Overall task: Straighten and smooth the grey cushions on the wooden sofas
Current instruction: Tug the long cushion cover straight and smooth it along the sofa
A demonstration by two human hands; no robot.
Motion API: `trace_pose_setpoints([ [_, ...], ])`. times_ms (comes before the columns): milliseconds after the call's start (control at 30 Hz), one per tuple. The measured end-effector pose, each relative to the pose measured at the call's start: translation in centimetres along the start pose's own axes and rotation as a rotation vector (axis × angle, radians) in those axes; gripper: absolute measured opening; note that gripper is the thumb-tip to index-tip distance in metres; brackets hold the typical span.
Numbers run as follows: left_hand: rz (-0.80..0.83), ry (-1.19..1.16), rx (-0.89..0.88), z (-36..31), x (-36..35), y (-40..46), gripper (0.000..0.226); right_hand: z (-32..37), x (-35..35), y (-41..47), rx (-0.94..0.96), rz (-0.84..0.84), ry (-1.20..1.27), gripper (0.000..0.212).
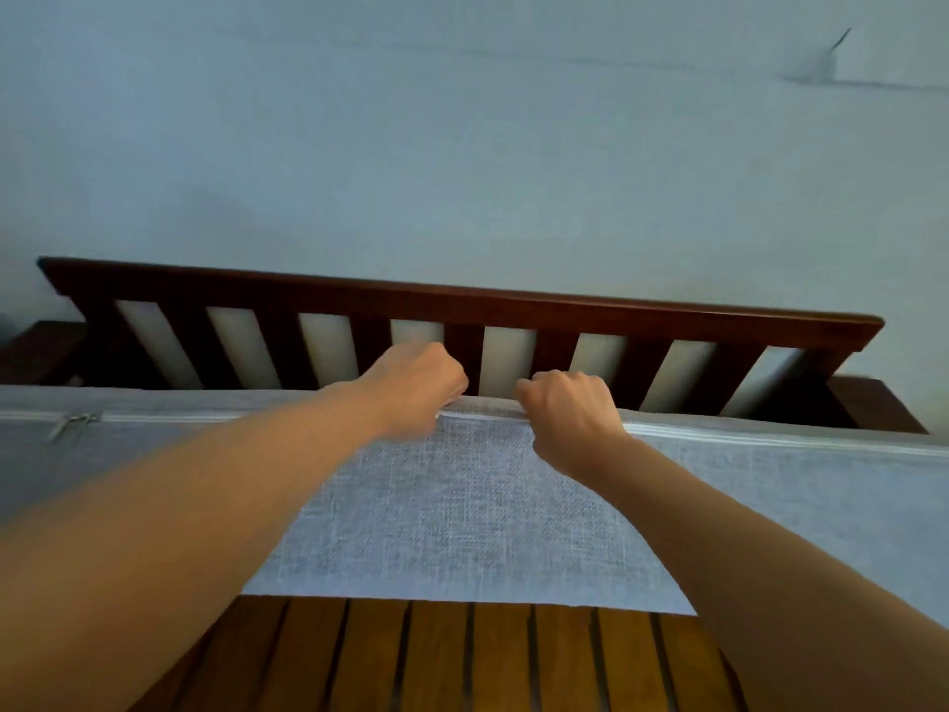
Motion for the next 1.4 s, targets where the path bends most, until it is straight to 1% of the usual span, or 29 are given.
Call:
trace_pose_setpoints([
  [100,-0.035,0.038,0.087,1.3,0.8,2.1,0.032,-1.3,0.6,2.6,-0.021,-0.040,0.035,0.020],
  [200,-0.024,0.058,0.163,2.3,1.5,4.0,0.023,-2.4,0.9,4.8,-0.005,-0.069,0.074,0.019],
  [267,-0.021,0.083,0.197,3.1,1.9,5.4,0.023,-3.4,1.3,6.4,0.009,-0.108,0.094,0.020],
  [333,-0.056,0.102,0.226,4.0,2.2,6.7,0.024,-4.1,1.9,8.0,0.029,-0.139,0.096,0.021],
  [467,-0.111,0.078,0.299,5.9,2.3,9.3,0.023,-5.8,2.7,11.5,0.031,-0.149,0.087,0.022],
  [567,-0.146,0.053,0.302,7.4,2.4,11.5,0.025,-7.2,2.6,14.3,0.024,-0.173,0.081,0.024],
  [667,-0.154,0.057,0.291,9.0,2.5,13.7,0.021,-8.1,2.7,16.5,0.012,-0.180,0.071,0.026],
  [767,-0.180,0.078,0.281,10.6,2.4,16.0,0.023,-9.0,2.5,19.2,-0.046,-0.211,0.051,0.026],
  [867,-0.220,0.063,0.251,12.4,2.2,18.3,0.023,-9.4,2.0,21.8,-0.082,-0.322,0.055,0.021],
  [933,-0.237,0.052,0.231,13.4,1.9,19.9,0.024,-10.0,1.5,23.6,-0.120,-0.353,0.037,0.022],
  [1000,-0.252,0.066,0.228,14.3,1.7,21.4,0.026,-10.7,0.8,25.2,-0.147,-0.310,0.042,0.018],
  [1067,-0.264,0.070,0.231,15.4,1.6,23.0,0.027,-11.5,0.4,27.1,-0.167,-0.274,0.043,0.022],
  [1267,-0.263,0.085,0.272,17.8,1.2,27.3,0.026,-13.4,-0.1,31.6,-0.179,-0.272,-0.031,0.026],
  [1300,-0.260,0.086,0.284,18.2,1.1,28.1,0.026,-13.8,-0.1,32.4,-0.187,-0.284,-0.049,0.026],
  [1400,-0.253,0.079,0.315,19.3,0.5,30.4,0.029,-14.5,-0.5,35.0,-0.181,-0.425,-0.066,0.026],
])
Point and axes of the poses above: each hand's wrist, its own y-axis towards the middle knuckle, its own x-axis out of the back of the hand, z = x × y, the point moved 3 cm from there along y, towards the middle knuckle, and after that the axes turned 2 degrees about y, right-handed, at the moved point
